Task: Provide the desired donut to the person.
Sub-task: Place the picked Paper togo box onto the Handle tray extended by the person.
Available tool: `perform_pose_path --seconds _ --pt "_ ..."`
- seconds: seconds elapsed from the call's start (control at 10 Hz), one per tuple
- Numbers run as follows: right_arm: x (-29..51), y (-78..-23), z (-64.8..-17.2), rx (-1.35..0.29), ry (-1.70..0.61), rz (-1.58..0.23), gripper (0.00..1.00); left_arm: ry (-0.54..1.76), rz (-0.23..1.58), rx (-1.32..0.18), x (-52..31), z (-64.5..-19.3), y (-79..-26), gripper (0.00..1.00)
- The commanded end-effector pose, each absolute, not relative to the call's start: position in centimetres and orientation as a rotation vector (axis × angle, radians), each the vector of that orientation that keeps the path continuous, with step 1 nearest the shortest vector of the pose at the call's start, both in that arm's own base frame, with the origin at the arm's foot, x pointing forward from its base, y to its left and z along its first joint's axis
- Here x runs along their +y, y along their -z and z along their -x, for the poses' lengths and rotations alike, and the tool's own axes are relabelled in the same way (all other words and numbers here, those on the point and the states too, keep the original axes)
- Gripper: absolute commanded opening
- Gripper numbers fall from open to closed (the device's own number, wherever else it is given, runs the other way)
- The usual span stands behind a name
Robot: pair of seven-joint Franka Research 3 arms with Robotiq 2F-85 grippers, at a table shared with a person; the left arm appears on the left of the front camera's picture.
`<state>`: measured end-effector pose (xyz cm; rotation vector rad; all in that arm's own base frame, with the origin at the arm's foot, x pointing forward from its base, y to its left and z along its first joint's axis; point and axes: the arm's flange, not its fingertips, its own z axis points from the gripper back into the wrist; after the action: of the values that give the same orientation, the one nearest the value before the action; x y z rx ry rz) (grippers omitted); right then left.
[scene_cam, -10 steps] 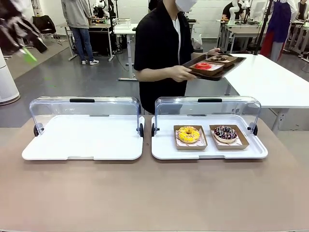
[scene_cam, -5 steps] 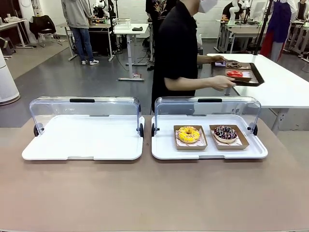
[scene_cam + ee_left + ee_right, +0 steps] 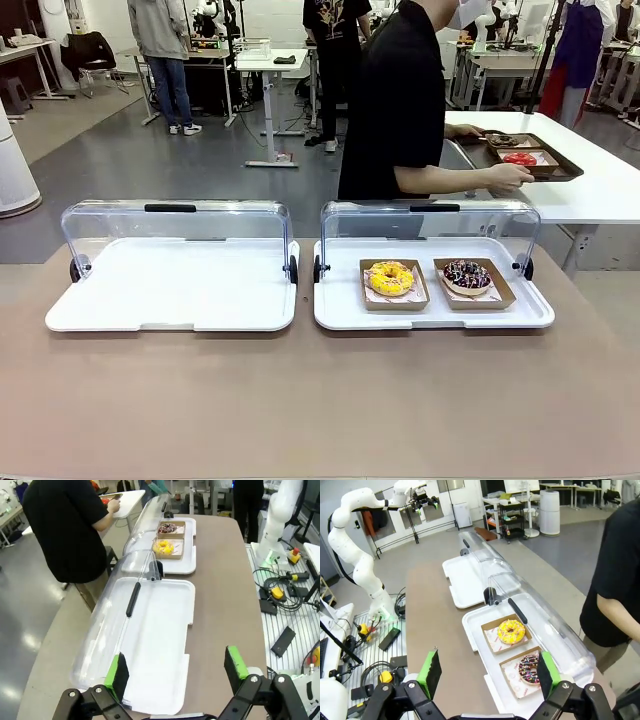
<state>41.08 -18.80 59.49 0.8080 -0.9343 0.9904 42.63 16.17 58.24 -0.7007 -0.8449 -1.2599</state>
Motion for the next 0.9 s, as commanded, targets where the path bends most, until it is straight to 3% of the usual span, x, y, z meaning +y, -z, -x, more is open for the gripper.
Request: perform_pose_path --seconds 0.0,0.8 --pt "-18.6 -59.4 -41.0 -0.943 -0.992 -0.813 1.0 1.258 0.795 -0.873 16.2 -43.6 -58.5 1.0" --pt "-18.6 -59.4 -41.0 -0.943 -0.992 -0.813 1.0 1.271 0.801 -0.96 17.6 -44.4 -57.3 1.0"
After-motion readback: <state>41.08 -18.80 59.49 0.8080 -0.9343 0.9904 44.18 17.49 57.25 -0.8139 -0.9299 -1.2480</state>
